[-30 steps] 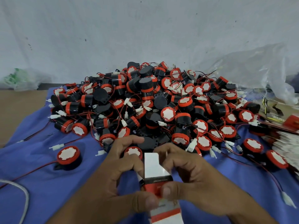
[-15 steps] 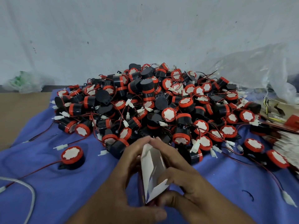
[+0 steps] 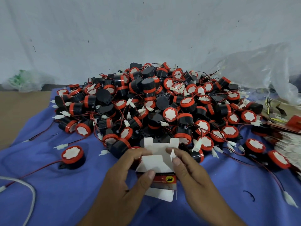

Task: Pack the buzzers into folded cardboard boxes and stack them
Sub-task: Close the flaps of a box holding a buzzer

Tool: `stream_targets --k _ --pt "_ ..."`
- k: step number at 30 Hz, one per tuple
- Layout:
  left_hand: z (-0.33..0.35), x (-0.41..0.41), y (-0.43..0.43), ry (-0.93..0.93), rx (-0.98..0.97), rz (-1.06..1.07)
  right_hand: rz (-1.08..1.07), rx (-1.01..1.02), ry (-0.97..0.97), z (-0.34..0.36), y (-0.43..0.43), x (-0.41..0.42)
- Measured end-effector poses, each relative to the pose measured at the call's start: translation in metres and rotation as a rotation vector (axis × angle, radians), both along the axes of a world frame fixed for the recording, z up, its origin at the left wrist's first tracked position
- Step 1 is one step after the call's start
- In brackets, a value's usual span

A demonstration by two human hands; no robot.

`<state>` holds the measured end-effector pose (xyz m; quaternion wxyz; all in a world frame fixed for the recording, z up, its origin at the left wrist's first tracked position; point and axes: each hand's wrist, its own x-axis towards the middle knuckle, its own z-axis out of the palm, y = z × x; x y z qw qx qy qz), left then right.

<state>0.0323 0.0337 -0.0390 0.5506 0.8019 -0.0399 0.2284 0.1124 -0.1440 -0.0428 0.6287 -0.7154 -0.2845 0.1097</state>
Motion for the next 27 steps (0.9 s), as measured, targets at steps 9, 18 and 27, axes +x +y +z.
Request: stream_targets --k 9,18,27 --pt "-0.001 0.000 -0.002 0.098 0.085 -0.028 0.009 0.333 0.456 -0.013 0.004 0.006" --pt "0.003 0.000 -0.010 0.048 0.272 0.068 0.102 0.400 0.395 -0.023 0.006 0.005" --pt "0.004 0.000 -0.002 0.170 0.323 -0.030 0.180 0.308 0.228 -0.027 0.008 0.005"
